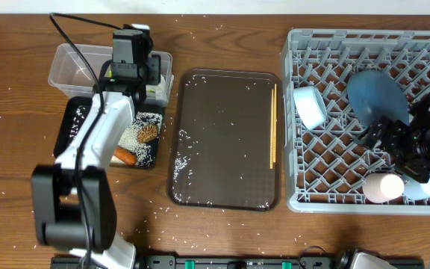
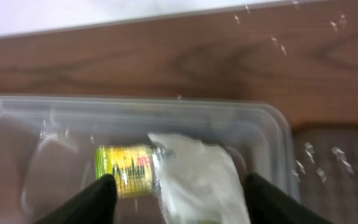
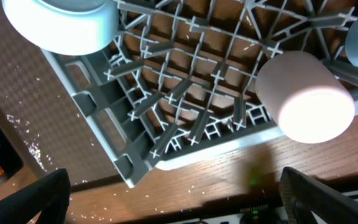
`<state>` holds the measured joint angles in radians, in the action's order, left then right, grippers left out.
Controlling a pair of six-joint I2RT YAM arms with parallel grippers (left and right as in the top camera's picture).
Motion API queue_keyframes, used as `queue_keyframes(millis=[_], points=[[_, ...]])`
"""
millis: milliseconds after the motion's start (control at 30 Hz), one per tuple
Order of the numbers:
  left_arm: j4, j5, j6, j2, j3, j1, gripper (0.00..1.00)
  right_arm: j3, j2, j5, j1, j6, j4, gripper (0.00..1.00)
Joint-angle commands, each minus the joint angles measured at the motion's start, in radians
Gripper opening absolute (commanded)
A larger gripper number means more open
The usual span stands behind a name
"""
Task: Sort waste into correct bins and load items into the dishwasher rack
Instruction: 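Drop the tissue into the clear plastic bin, left gripper, then reach the right gripper to the chopsticks and grasp one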
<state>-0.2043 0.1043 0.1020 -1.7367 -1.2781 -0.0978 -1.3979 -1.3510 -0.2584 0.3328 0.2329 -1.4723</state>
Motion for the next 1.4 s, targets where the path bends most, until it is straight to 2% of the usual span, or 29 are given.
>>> queue_keyframes(millis=[0, 167, 267, 367, 500, 533, 633, 800, 867, 933, 967, 1033, 1100, 1267, 1367], points=[[-0.092, -0.079, -0.002, 0.160, -0.007, -0.041, 0.70, -0.008, 0.003, 0.000, 0.006, -0.010, 0.005, 0.99], [-0.283, -0.358, -0.002, 0.299, -0.007, -0.117, 0.70, -0.008, 0.003, -0.003, 0.006, -0.014, 0.029, 0.99], [-0.399, -0.365, -0.002, 0.321, -0.007, -0.169, 0.70, -0.008, 0.003, -0.090, 0.001, -0.105, 0.039, 0.97], [-0.513, -0.366, -0.006, 0.330, -0.007, -0.188, 0.70, -0.008, 0.003, -0.240, -0.039, -0.212, 0.037, 0.83], [-0.664, -0.367, -0.010, 0.386, -0.007, -0.185, 0.69, -0.008, 0.003, -0.290, -0.187, -0.215, 0.063, 0.72], [-0.697, -0.366, -0.023, 0.415, -0.007, -0.180, 0.69, -0.008, 0.003, -0.277, -0.251, -0.200, 0.085, 0.70], [-0.745, -0.366, -0.101, 0.488, -0.007, -0.152, 0.69, -0.008, 0.002, -0.150, -0.430, -0.089, 0.167, 0.71], [-0.839, -0.366, -0.246, 0.612, -0.007, -0.044, 0.70, -0.007, -0.045, 0.186, -0.724, 0.240, 0.307, 0.79], [-0.896, -0.366, -0.246, 0.636, -0.007, 0.000, 0.78, -0.007, -0.099, 0.200, -0.803, 0.284, 0.364, 0.80], [-0.945, -0.366, -0.246, 0.644, -0.007, 0.034, 0.88, -0.007, -0.160, 0.222, -0.844, 0.311, 0.391, 0.80], [-0.964, -0.366, -0.246, 0.645, -0.007, 0.045, 0.98, -0.007, -0.201, 0.256, -0.857, 0.342, 0.396, 0.82], [-0.994, -0.365, -0.246, 0.641, -0.007, 0.058, 0.98, -0.007, -0.288, 0.310, -0.859, 0.408, 0.415, 0.81], [-0.999, -0.365, -0.246, 0.634, -0.007, 0.058, 0.98, -0.007, -0.359, 0.315, -0.855, 0.425, 0.461, 0.72], [-0.999, -0.365, -0.246, 0.625, -0.007, 0.058, 0.98, -0.007, -0.499, 0.317, -0.855, 0.425, 0.584, 0.70], [-0.999, -0.365, -0.246, 0.625, -0.007, 0.058, 0.98, -0.007, -0.560, 0.390, -0.854, 0.469, 0.601, 0.67]])
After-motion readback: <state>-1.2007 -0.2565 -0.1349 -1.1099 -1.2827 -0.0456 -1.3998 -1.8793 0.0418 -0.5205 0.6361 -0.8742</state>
